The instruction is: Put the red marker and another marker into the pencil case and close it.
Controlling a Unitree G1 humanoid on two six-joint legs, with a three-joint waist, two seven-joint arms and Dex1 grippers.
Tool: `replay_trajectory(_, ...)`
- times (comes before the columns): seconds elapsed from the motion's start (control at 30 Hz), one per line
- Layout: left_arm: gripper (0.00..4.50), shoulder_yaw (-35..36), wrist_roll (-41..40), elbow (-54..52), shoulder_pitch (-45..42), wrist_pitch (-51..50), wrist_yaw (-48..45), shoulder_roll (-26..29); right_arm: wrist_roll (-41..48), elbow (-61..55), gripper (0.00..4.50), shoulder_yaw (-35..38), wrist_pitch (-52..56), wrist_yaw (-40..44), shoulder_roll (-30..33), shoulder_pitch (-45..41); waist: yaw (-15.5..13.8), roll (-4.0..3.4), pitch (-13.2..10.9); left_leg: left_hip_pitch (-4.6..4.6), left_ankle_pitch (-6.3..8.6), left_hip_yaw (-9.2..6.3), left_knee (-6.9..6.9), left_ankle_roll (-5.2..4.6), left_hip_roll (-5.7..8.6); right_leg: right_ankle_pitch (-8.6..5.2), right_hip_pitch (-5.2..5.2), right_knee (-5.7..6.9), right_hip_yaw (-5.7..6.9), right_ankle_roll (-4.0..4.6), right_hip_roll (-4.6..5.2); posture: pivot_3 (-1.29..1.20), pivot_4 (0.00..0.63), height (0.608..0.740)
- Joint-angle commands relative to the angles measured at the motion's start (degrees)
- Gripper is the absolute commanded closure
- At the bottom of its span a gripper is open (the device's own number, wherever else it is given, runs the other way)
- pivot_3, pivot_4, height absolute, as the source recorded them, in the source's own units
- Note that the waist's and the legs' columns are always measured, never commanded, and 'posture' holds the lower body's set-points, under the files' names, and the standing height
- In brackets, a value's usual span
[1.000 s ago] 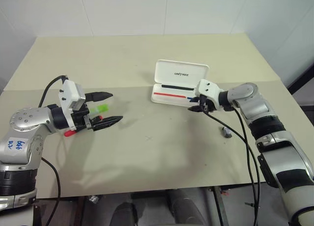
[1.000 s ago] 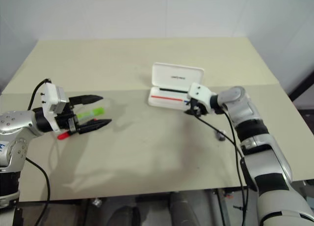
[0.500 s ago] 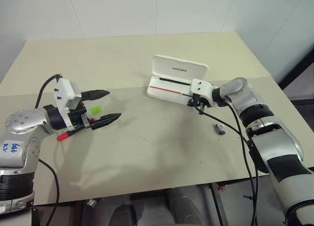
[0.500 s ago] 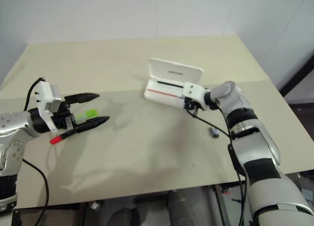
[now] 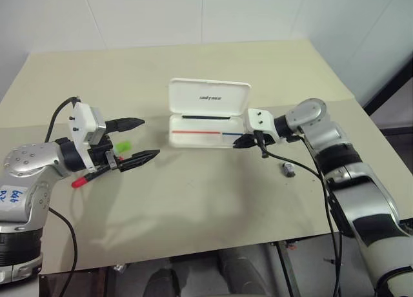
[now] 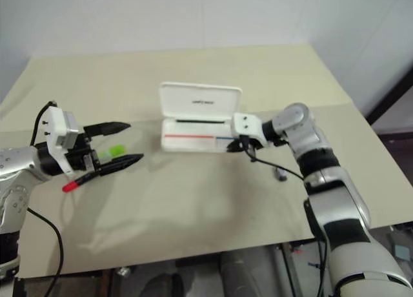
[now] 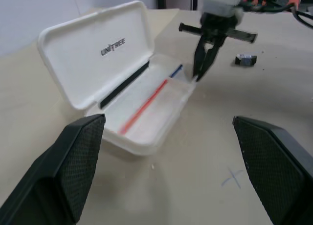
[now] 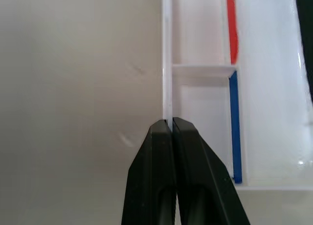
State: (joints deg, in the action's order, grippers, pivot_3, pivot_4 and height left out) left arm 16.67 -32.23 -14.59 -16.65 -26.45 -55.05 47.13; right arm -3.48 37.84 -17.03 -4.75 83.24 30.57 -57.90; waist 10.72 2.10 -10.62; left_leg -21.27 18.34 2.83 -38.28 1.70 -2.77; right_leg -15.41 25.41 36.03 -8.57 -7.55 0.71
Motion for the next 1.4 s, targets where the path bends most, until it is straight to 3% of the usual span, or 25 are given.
replay_trajectory(0.03,0.00,2.63,-1.90,-2.33,0.94,-0.41,-0.47,1.31,4.44,-14.34,4.46,2.16,8.19,2.77,3.42,4.21,-0.53,-0.02,-0.02,-0.04,0.00,-0.04,0.03,0.00,0.00,-0.01,0.01,-0.05,0.08,0.02,0.04,0.00,0.150,0.740)
replay_trajectory(0.2,0.00,3.53,-3.21,-4.09,3.40,-1.79,-0.56,1.83,7.08,-29.52,4.46,1.74,15.92,2.44,7.88,13.64,-1.63,-0.06,-0.04,-0.04,-0.01,-0.02,-0.02,0.01,0.05,-0.04,-0.01,-0.08,0.12,0.06,0.08,0.00,0.150,0.740)
replay_trajectory(0.43,0.00,3.25,-4.49,-7.15,6.38,-3.33,0.03,1.45,8.06,-39.10,4.46,1.15,23.46,-0.57,9.90,20.57,-2.52,-0.03,-0.06,0.05,-0.02,0.05,-0.12,0.00,0.06,-0.09,0.00,-0.13,0.05,0.15,-0.03,0.00,0.150,0.740)
replay_trajectory(0.87,0.00,1.73,-5.11,-8.12,5.58,-4.10,1.19,0.67,3.62,-34.70,4.46,-2.92,15.63,-2.10,9.83,22.24,-2.79,0.08,-0.03,0.04,-0.07,0.39,-0.10,0.04,0.06,-0.11,-0.01,-0.14,0.09,0.20,-0.09,0.00,0.150,0.740)
replay_trajectory(1.4,0.00,1.31,-4.60,-6.75,3.94,-3.44,1.30,0.64,6.78,-35.42,4.46,-1.57,16.25,-2.70,8.74,20.49,-2.74,0.25,-0.03,0.13,-0.07,0.37,-0.62,0.04,0.04,-0.01,-0.27,-0.07,0.09,0.17,-0.10,0.00,0.150,0.740)
